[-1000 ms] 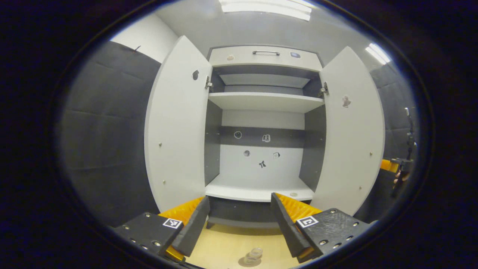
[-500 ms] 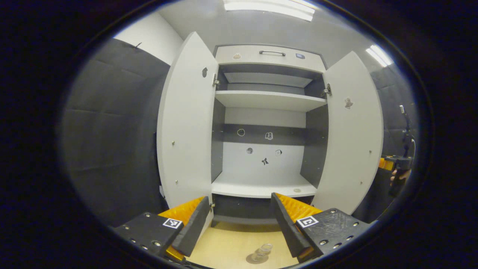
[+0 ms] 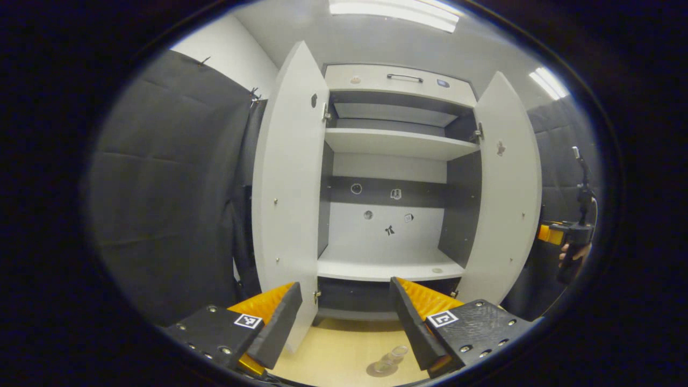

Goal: Grasp the bottle in the cabinet with the left hand and place it on the coaster, then close the right door with the right hand and the left door with the left hand.

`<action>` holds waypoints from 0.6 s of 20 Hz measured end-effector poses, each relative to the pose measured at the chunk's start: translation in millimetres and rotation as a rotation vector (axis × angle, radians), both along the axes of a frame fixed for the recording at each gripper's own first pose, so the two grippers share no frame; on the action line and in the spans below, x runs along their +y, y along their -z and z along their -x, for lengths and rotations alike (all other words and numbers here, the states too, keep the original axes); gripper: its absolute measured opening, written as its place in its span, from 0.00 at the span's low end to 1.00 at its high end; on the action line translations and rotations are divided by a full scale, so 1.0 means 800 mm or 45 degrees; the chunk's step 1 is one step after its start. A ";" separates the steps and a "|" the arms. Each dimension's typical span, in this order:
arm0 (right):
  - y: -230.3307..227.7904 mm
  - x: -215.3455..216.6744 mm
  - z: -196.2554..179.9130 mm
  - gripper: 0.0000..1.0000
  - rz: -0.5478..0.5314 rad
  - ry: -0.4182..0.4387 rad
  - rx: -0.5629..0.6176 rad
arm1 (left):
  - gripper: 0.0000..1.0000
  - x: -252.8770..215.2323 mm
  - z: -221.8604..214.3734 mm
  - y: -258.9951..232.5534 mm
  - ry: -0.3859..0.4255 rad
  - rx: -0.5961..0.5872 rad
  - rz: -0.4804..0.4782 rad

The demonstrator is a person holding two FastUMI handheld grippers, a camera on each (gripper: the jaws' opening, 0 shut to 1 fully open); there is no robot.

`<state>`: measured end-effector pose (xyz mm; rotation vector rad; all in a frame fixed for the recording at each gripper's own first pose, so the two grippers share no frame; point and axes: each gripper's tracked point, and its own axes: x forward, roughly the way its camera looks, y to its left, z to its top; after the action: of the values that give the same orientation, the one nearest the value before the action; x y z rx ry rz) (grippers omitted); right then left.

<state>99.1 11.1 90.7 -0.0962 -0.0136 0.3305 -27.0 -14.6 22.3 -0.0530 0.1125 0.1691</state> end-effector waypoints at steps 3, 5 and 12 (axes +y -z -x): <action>0.005 0.030 0.001 0.94 -0.025 -0.008 0.014 | 0.94 0.019 0.008 0.005 -0.015 0.013 0.032; 0.004 0.052 0.003 0.94 -0.022 -0.023 0.010 | 0.95 0.032 0.015 0.005 -0.019 0.010 0.036; 0.006 0.144 0.003 0.96 -0.162 -0.098 0.035 | 0.96 0.088 0.039 0.010 -0.088 -0.007 0.036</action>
<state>96.9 126.1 85.5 0.0348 -0.0111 0.4074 -57.9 55.7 14.6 -0.0854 0.1079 0.2364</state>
